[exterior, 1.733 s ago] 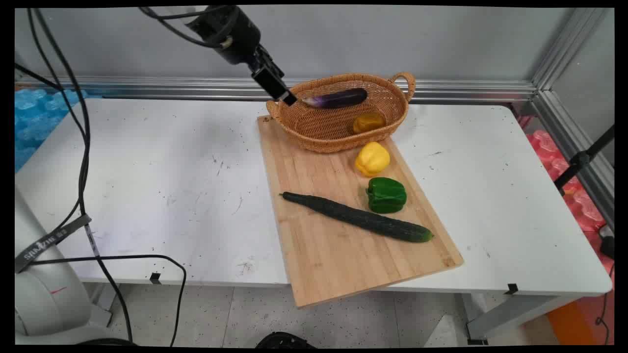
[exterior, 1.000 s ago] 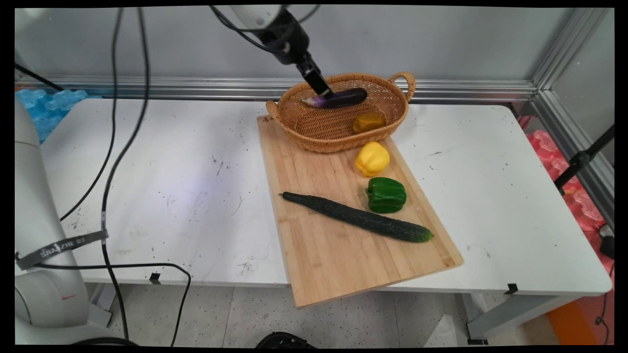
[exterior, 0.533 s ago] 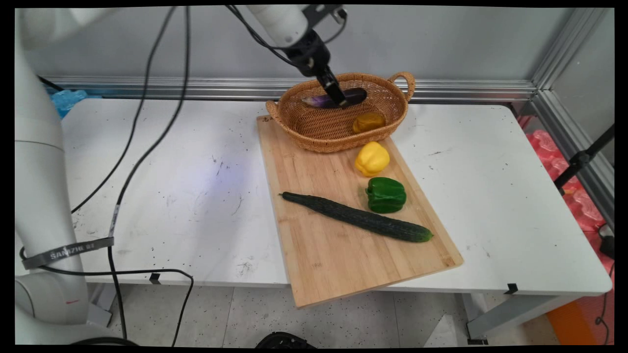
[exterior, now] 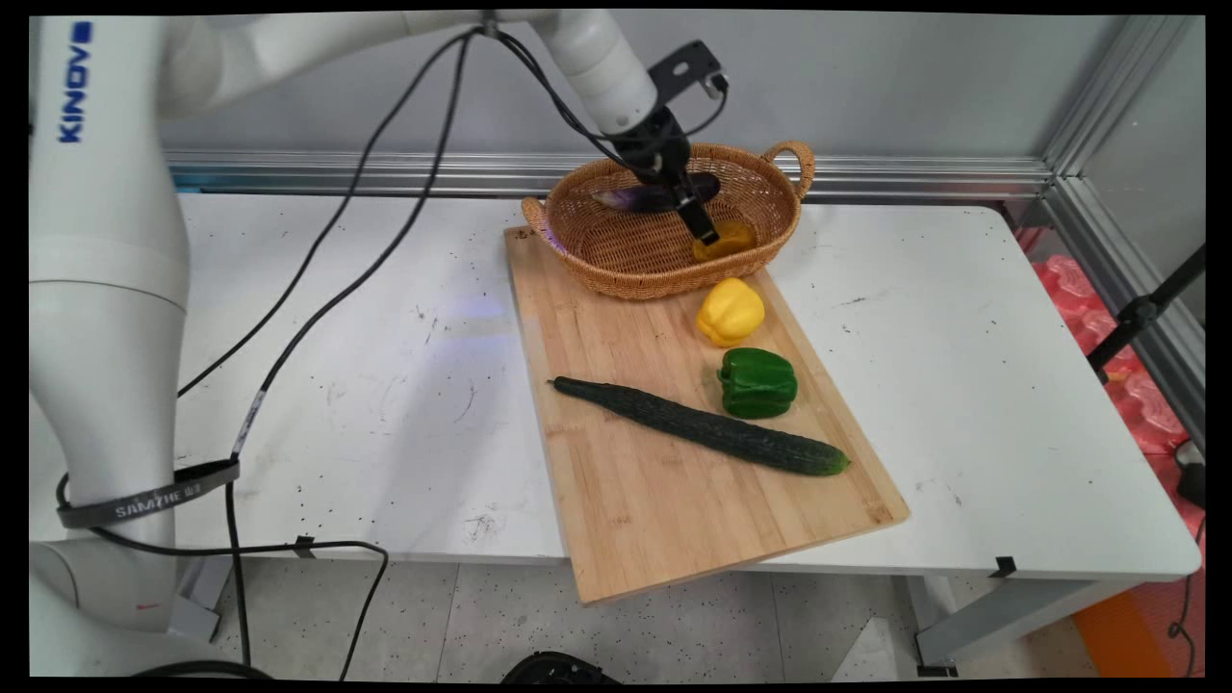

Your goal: Pick up the potato from the vegetable basket, then place the picked object on the cutting board

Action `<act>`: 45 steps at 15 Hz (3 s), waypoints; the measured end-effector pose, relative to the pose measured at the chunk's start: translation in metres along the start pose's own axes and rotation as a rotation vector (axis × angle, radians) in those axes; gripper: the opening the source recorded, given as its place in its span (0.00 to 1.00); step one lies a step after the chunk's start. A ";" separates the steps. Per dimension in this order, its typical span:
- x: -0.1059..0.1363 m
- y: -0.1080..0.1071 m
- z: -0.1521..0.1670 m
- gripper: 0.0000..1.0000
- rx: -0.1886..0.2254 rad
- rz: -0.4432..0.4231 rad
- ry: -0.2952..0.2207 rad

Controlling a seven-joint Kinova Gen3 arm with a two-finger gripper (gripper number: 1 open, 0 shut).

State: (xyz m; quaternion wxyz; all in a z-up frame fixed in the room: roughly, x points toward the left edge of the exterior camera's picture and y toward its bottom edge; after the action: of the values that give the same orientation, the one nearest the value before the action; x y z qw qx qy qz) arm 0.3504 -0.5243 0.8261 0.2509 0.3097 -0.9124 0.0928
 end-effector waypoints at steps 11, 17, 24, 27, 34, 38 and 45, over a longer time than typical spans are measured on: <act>0.016 -0.008 0.053 0.00 -0.027 0.034 -0.013; 0.019 -0.010 0.055 0.00 -0.030 0.059 -0.011; 0.019 -0.006 0.018 0.00 -0.013 0.087 0.005; 0.021 0.000 -0.006 0.00 0.001 0.096 0.017; 0.013 0.026 -0.085 0.00 0.023 0.108 0.038; -0.003 0.050 -0.130 0.00 0.006 0.120 0.033; -0.038 0.091 -0.161 0.00 -0.043 0.085 0.010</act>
State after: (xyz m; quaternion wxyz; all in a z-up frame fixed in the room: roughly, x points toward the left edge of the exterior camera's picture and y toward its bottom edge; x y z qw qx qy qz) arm 0.3850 -0.3803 0.9438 0.2580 0.2648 -0.9252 0.0855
